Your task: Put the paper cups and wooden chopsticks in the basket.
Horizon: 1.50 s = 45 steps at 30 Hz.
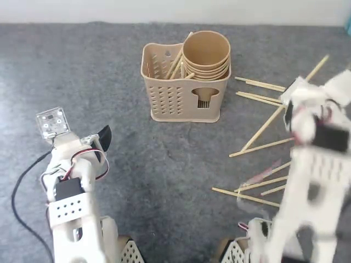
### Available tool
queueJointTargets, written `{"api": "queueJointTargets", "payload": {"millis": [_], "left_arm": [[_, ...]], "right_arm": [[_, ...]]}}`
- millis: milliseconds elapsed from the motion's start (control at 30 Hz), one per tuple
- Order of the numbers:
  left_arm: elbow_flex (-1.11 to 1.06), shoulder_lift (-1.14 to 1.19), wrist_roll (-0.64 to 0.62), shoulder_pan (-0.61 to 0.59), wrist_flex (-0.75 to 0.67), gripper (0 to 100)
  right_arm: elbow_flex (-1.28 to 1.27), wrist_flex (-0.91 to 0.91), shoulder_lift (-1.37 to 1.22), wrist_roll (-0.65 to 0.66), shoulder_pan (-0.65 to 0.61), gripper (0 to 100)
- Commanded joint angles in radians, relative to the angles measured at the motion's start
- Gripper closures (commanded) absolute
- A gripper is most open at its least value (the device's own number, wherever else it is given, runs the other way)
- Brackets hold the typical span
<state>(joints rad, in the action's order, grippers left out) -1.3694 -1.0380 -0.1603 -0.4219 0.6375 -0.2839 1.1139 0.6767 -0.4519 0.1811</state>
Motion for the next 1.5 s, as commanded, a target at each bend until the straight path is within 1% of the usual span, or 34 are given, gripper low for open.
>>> {"api": "queueJointTargets", "payload": {"millis": [0, 100, 300, 467, 567, 700, 800, 900, 1000, 1067, 1200, 1233, 1333, 1367, 1467], "left_arm": [[0.015, 0.006, 0.008, -0.003, -0.006, 69], [0.013, 0.006, 0.008, -0.003, -0.006, 69], [0.013, 0.006, 0.008, -0.003, -0.006, 69], [0.013, 0.006, 0.008, -0.005, -0.006, 69], [0.013, 0.006, 0.008, -0.005, -0.006, 69], [0.013, 0.006, 0.008, -0.005, -0.006, 69], [0.013, 0.006, 0.009, -0.005, -0.006, 69], [0.013, 0.006, 0.009, -0.005, -0.006, 69], [0.013, 0.006, 0.009, -0.003, -0.006, 69], [0.013, 0.006, 0.009, -0.003, -0.006, 69], [0.01, 0.006, 0.009, -0.003, -0.029, 69], [0.01, 0.006, 0.009, -0.003, -0.031, 69], [0.01, 0.006, 0.009, -0.003, -0.031, 69], [0.01, 0.006, 0.009, -0.003, -0.031, 69], [0.01, 0.006, 0.009, -0.003, -0.031, 69]], "right_arm": [[0.051, -0.11, 0.231, 0.057, -0.061, 99.2], [0.054, -0.234, 0.286, 0.057, -0.143, 99.2], [0.044, -0.541, 0.288, 0.058, -0.334, 99.2], [0.048, -0.797, 0.194, 0.06, -0.452, 99.2], [0.054, -0.9, 0.088, 0.072, -0.499, 99.1], [0.054, -0.987, -0.045, 0.181, -0.576, 99.1], [0.054, -1.047, -0.137, 0.233, -0.619, 99.1], [0.054, -1.141, -0.236, 0.296, -0.647, 99.1], [0.054, -1.239, -0.331, 0.39, -0.671, 99.1], [0.054, -1.276, -0.378, 0.434, -0.677, 99.1], [0.054, -1.283, -0.437, 0.453, -0.68, 98.3], [0.054, -1.279, -0.444, 0.453, -0.679, 96.0], [0.06, -1.211, -0.455, 0.454, -0.677, 84.3], [0.074, -1.19, -0.456, 0.451, -0.679, 82.4], [0.11, -1.144, -0.447, 0.446, -0.677, 85.0]]}}
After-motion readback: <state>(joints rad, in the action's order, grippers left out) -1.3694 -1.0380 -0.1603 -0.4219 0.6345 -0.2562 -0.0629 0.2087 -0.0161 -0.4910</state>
